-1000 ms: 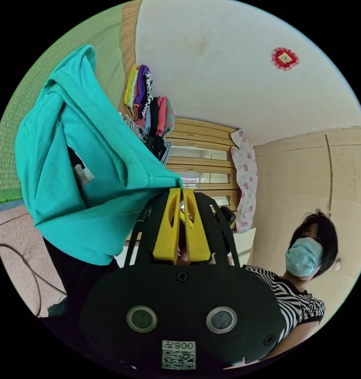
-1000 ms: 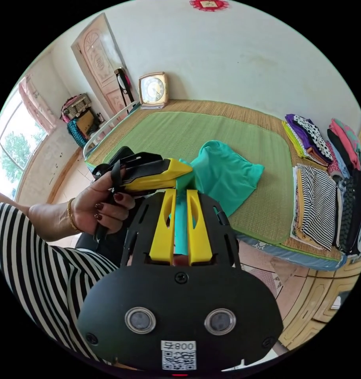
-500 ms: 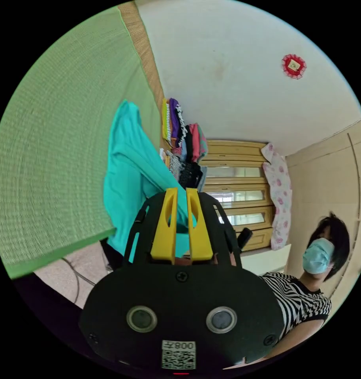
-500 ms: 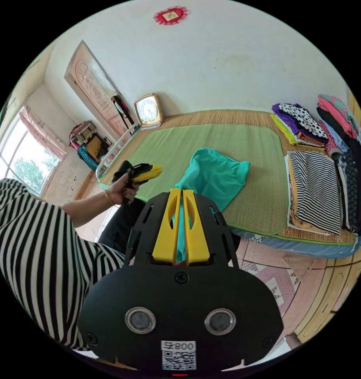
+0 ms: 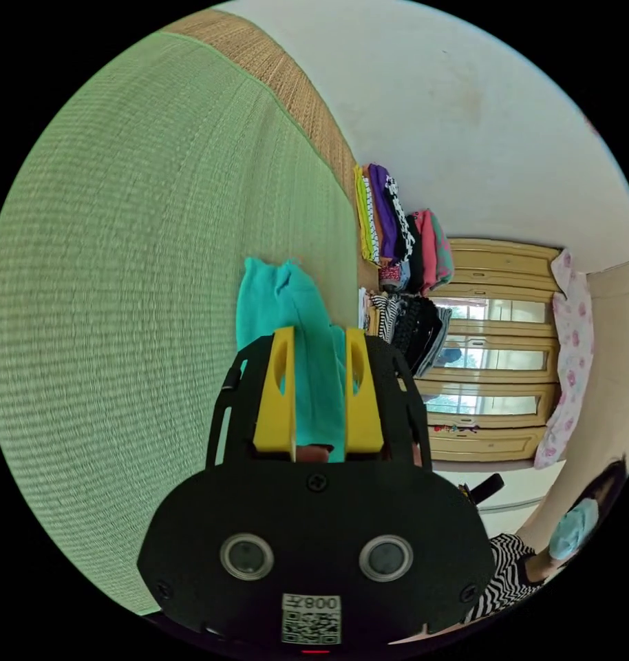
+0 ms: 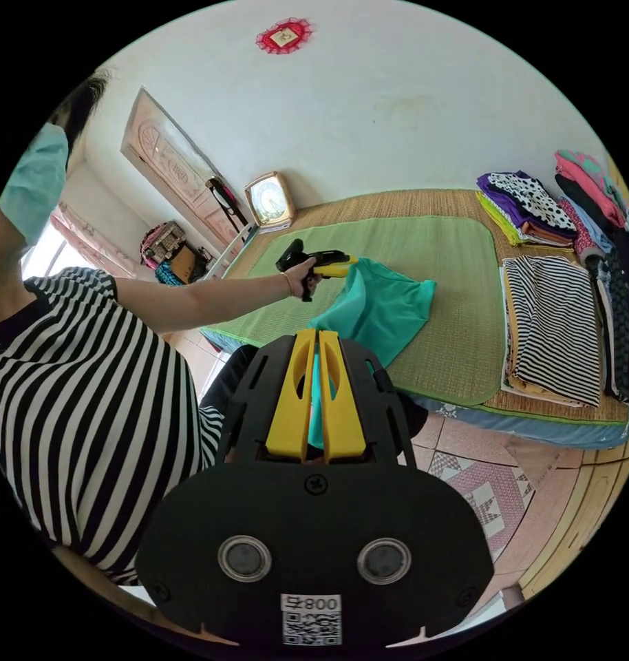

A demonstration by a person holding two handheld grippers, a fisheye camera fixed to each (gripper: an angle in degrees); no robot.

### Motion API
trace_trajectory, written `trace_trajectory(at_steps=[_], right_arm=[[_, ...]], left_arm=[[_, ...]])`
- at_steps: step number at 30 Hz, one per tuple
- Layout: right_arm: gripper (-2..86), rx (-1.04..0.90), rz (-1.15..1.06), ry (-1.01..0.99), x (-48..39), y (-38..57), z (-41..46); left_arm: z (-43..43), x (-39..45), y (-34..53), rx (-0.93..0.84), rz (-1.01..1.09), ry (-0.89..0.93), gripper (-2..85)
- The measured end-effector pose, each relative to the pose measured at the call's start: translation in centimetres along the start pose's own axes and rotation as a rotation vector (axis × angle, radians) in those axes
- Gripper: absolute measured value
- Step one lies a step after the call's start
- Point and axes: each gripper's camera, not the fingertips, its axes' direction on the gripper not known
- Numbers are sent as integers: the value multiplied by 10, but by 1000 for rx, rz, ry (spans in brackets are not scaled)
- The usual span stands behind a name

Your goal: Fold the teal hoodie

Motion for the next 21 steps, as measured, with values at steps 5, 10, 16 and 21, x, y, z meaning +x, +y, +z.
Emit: trace_trajectory(at_steps=[5,10,16,21], right_arm=[[1,7,27,-30,-8,8,-16],[1,26,-3,8,-33,15,-43],[1,181,-53,82,-73,22,-115],[1,322,-121,142,-118,25,-176]], left_arm=[[5,10,35,-34,-7,-68,24],[-30,25,95,54,34,85,13],[-115,62,197,242,180,288,9],[-196,100,293,414,360,385,8]])
